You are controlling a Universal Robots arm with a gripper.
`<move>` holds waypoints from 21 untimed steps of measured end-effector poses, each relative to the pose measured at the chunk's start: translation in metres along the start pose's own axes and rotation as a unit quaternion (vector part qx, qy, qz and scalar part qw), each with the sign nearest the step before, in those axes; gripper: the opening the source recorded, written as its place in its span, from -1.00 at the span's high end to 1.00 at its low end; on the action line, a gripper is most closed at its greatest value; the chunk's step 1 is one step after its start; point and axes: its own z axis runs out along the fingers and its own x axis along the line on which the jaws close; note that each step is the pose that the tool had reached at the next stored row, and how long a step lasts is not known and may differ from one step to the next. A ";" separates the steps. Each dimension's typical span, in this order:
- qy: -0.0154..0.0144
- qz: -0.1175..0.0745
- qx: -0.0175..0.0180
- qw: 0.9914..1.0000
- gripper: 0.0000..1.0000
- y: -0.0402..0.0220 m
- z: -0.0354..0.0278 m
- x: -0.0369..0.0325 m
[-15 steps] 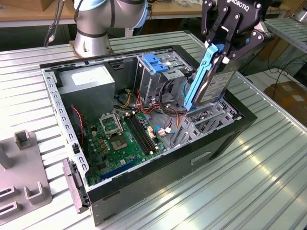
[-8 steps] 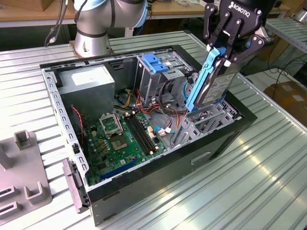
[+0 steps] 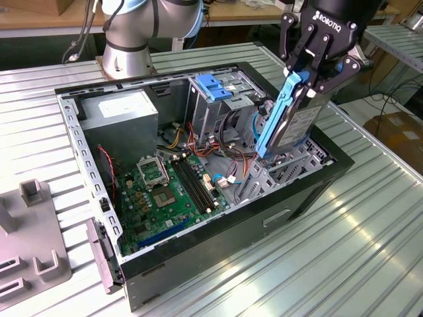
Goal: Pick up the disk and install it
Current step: 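Pick up the disk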
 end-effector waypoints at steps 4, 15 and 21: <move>0.000 0.001 0.000 1.000 0.26 -0.0012 0.0036 0.0039; 0.000 0.002 0.000 1.000 0.26 -0.0035 0.0125 0.0080; 0.000 0.002 0.000 1.000 0.26 -0.0037 0.0166 0.0086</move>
